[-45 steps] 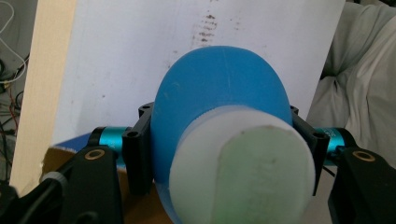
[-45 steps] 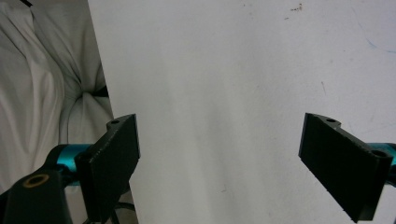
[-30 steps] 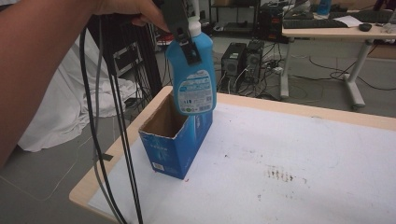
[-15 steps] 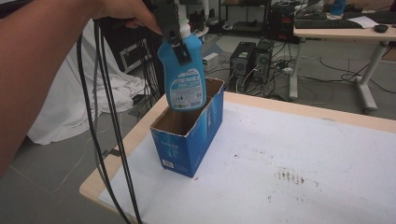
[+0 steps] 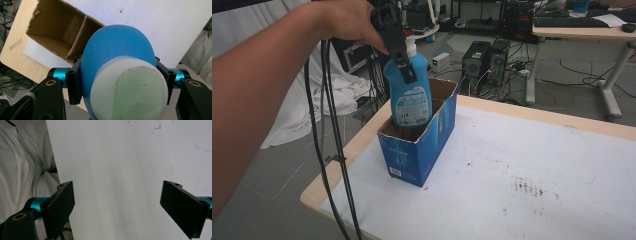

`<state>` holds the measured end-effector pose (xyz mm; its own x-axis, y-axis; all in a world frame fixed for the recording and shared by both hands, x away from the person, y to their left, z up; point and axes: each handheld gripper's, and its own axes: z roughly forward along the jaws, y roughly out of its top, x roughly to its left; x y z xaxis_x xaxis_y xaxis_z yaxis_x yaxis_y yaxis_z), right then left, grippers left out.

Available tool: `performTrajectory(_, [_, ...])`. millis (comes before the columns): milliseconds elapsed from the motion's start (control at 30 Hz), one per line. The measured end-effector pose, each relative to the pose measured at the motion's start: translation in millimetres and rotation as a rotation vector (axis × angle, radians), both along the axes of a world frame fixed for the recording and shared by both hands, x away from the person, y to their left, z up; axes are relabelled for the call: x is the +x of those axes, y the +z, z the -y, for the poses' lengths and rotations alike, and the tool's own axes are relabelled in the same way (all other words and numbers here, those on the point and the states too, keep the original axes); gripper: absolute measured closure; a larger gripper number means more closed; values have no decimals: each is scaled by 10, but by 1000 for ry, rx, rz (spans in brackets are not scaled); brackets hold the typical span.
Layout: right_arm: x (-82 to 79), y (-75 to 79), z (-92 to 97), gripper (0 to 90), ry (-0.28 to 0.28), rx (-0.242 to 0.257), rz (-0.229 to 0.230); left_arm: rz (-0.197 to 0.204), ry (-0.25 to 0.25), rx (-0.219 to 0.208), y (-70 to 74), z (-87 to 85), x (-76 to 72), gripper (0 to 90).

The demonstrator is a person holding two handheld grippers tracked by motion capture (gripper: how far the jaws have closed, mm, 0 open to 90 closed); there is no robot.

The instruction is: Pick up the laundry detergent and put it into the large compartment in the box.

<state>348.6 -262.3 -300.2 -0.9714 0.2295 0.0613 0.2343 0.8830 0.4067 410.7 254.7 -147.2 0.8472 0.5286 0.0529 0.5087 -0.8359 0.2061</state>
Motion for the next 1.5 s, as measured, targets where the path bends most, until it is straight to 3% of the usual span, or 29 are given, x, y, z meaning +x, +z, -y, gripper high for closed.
performTrajectory(167, [3,-15,4,117,-6,-1,-3,-12,-3,-4,-166,-18,19,379])
performTrajectory(433, [9,-45,4,117,-4,-1,-9,-27,-4,-2,-583,-42,54,379])
performTrajectory(633, [19,-56,18,117,-7,-4,-13,-45,-11,2,-805,-43,93,379])
performTrajectory(933, [37,-100,17,117,-11,-7,-24,-74,-16,36,-1122,-19,135,378])
performTrajectory(1200, [46,-110,26,117,-11,-12,-27,-98,-16,54,-1309,-13,151,378])
performTrajectory(1500, [49,-129,10,117,-12,-18,-34,-98,-4,24,-1337,-23,187,377])
